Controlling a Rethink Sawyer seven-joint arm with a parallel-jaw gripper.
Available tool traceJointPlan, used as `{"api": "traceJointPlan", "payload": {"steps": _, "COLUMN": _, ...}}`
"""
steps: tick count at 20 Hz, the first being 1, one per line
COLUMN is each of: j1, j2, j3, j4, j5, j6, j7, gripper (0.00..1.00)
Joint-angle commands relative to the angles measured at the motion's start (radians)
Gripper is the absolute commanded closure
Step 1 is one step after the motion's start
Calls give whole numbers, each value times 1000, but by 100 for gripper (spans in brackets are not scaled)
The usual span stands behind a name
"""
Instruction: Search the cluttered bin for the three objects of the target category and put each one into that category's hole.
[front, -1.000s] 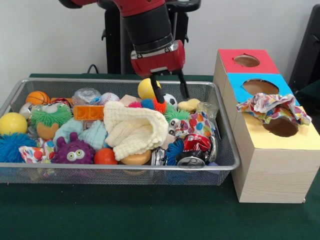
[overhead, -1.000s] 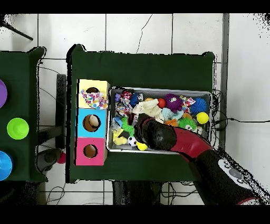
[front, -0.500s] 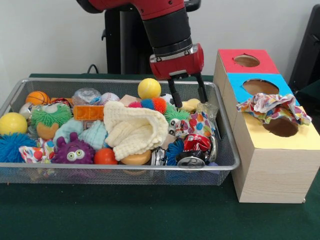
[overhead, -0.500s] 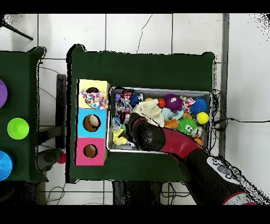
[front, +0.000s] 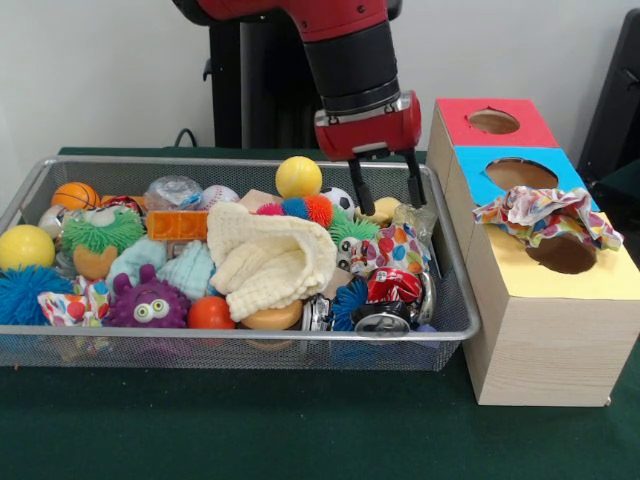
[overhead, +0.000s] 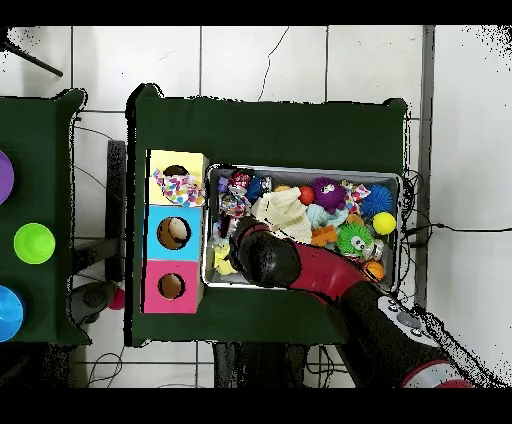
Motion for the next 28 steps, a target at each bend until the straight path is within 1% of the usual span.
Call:
{"api": "traceJointPlan", "payload": {"steps": 1, "j1": 50, "j2": 11, "j3": -102, "j4": -76, "j5": -47, "j6": -67, "j7": 124, "gripper": 0}}
{"api": "traceJointPlan", "payload": {"steps": 5, "j1": 65, "j2": 13, "j3": -119, "j4": -95, "j5": -71, "j6": -69, "j7": 103, "gripper": 0}}
{"api": "traceJointPlan", "payload": {"steps": 7, "j1": 76, "j2": 12, "j3": -134, "j4": -109, "j5": -97, "j6": -71, "j7": 84, "gripper": 0}}
{"api": "traceJointPlan", "payload": {"steps": 10, "j1": 110, "j2": 8, "j3": -171, "j4": -154, "j5": -163, "j6": -39, "j7": 27, "gripper": 0}}
{"api": "traceJointPlan", "payload": {"steps": 17, "j1": 118, "j2": -8, "j3": -177, "j4": -182, "j5": -212, "j6": -11, "j7": 38, "gripper": 0}}
{"api": "traceJointPlan", "payload": {"steps": 19, "j1": 111, "j2": -7, "j3": -172, "j4": -180, "j5": -207, "j6": -21, "j7": 61, "gripper": 0}}
{"api": "traceJointPlan", "payload": {"steps": 23, "j1": 80, "j2": 7, "j3": -138, "j4": -141, "j5": -157, "j6": -115, "j7": 163, "gripper": 0}}
{"api": "traceJointPlan", "payload": {"steps": 24, "j1": 67, "j2": 20, "j3": -124, "j4": -127, "j5": -143, "j6": -138, "j7": 187, "gripper": 0}}
{"api": "traceJointPlan", "payload": {"steps": 25, "j1": 63, "j2": 26, "j3": -119, "j4": -122, "j5": -135, "j6": -150, "j7": 200, "gripper": 0}}
{"api": "traceJointPlan", "payload": {"steps": 26, "j1": 56, "j2": 35, "j3": -114, "j4": -111, "j5": -123, "j6": -186, "j7": 227, "gripper": 0}}
{"api": "traceJointPlan", "payload": {"steps": 28, "j1": 48, "j2": 42, "j3": -103, "j4": -99, "j5": -112, "j6": -211, "j7": 244, "gripper": 0}}
